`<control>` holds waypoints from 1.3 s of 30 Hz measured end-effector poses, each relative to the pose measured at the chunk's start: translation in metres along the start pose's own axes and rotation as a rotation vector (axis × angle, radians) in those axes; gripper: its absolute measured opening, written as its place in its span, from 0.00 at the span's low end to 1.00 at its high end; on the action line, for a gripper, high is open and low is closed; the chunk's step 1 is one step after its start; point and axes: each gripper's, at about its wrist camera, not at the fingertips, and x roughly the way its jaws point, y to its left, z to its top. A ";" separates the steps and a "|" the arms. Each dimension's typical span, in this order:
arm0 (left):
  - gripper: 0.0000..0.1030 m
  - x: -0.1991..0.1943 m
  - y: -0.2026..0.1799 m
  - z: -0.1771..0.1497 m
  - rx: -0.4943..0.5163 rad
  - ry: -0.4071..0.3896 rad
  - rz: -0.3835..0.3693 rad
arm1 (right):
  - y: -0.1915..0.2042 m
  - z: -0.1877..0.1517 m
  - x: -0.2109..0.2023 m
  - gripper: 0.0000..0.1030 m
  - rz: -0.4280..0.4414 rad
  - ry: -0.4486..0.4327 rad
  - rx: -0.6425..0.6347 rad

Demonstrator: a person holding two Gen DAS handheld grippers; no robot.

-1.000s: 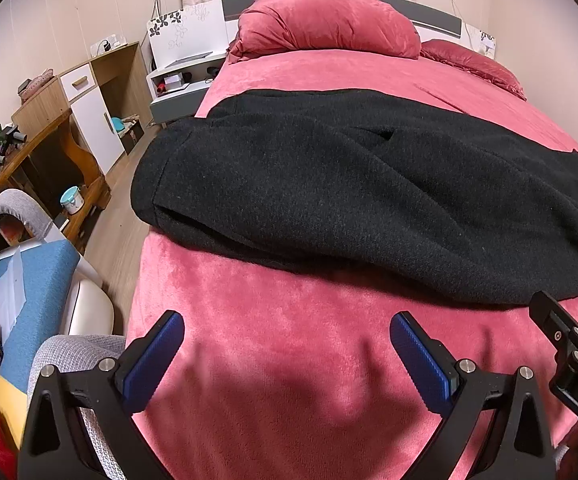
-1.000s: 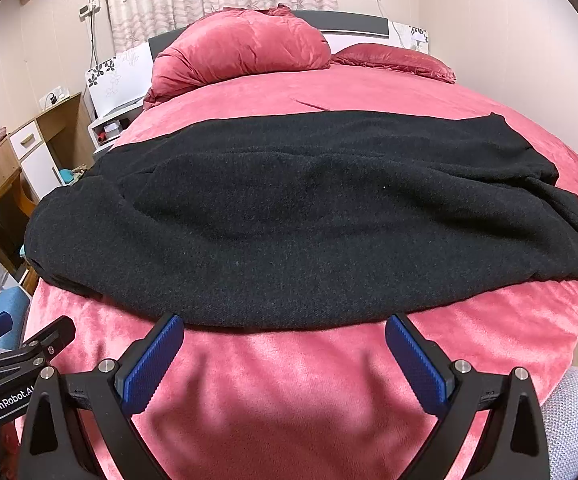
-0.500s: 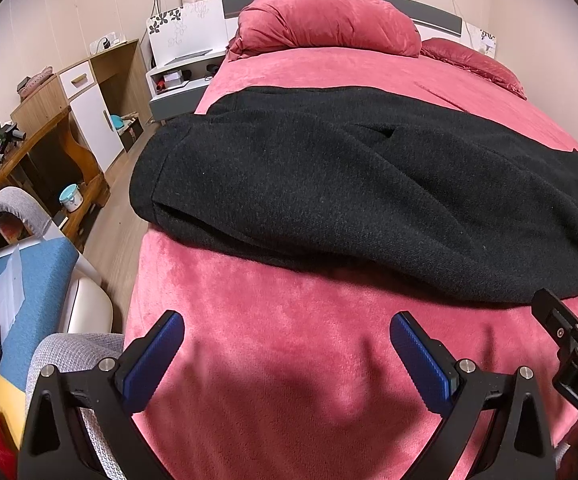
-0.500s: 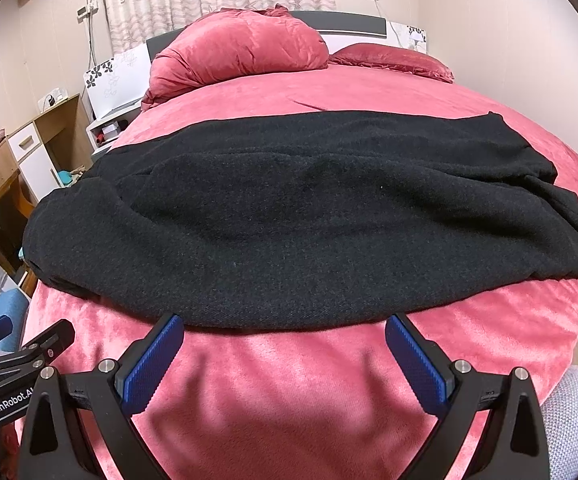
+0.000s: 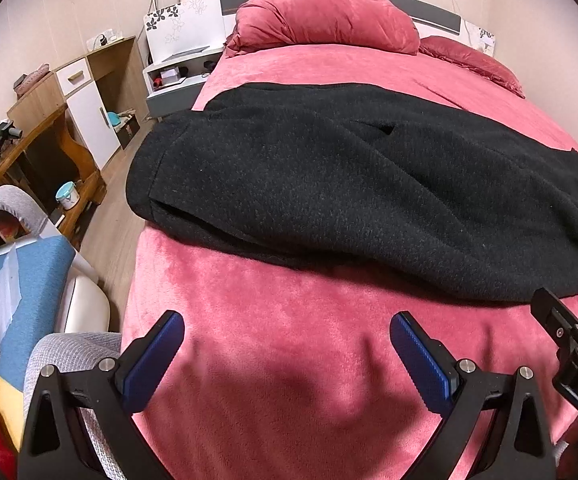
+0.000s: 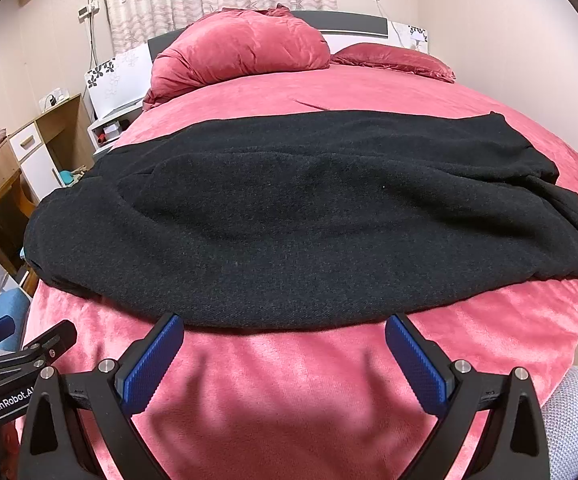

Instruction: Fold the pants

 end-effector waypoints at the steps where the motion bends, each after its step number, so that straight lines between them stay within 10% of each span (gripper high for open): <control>1: 1.00 0.002 0.002 0.001 -0.001 0.008 -0.033 | 0.000 0.000 0.000 1.00 0.004 -0.001 0.001; 8: 1.00 0.012 0.038 0.016 -0.122 0.034 -0.139 | -0.002 -0.001 0.001 1.00 0.084 -0.044 0.024; 19: 0.99 0.057 0.168 0.053 -0.611 0.047 -0.155 | -0.043 0.001 0.043 0.94 0.233 0.184 0.267; 32: 0.87 0.122 0.199 0.087 -0.704 0.067 -0.389 | -0.093 0.009 0.077 0.90 0.432 0.158 0.690; 34: 0.82 0.125 0.192 0.086 -0.683 0.069 -0.360 | -0.096 0.009 0.082 0.83 0.440 0.144 0.743; 37: 0.56 0.118 0.184 0.089 -0.625 0.019 -0.352 | -0.103 0.010 0.087 0.34 0.477 0.148 0.793; 39: 0.22 0.109 0.178 0.094 -0.569 0.016 -0.351 | -0.109 0.008 0.090 0.12 0.493 0.167 0.817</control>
